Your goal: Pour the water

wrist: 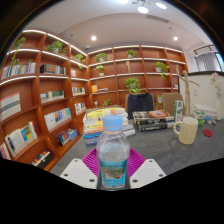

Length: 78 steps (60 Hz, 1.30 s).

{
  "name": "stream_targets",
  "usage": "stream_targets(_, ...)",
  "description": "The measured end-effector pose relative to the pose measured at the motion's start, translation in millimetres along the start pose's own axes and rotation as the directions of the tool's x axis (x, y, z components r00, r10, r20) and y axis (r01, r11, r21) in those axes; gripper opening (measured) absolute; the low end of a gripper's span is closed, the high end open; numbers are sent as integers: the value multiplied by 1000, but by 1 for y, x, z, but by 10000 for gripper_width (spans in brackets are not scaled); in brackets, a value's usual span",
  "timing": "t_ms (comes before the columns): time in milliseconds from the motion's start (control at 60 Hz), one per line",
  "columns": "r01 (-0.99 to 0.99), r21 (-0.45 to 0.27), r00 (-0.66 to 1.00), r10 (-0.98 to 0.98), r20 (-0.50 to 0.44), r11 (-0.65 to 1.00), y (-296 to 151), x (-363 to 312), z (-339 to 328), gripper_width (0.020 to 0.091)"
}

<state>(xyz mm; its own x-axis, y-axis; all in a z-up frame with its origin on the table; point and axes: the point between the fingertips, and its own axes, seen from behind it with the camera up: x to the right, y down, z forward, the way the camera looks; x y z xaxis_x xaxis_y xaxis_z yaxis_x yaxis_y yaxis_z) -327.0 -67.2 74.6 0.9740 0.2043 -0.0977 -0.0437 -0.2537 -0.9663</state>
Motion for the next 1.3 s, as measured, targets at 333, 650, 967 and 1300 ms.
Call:
stream_targets(333, -640, 63, 768, 638, 55, 766, -63, 102, 37, 318)
stream_targets(650, -985, 109, 156, 948, 278, 130, -133, 184, 65, 318)
stream_targets(967, -948, 46, -273, 876, 397, -316, -151, 242, 67, 317)
stream_targets(1300, -931, 14, -336, 870, 360, -365, -140, 239, 73, 317)
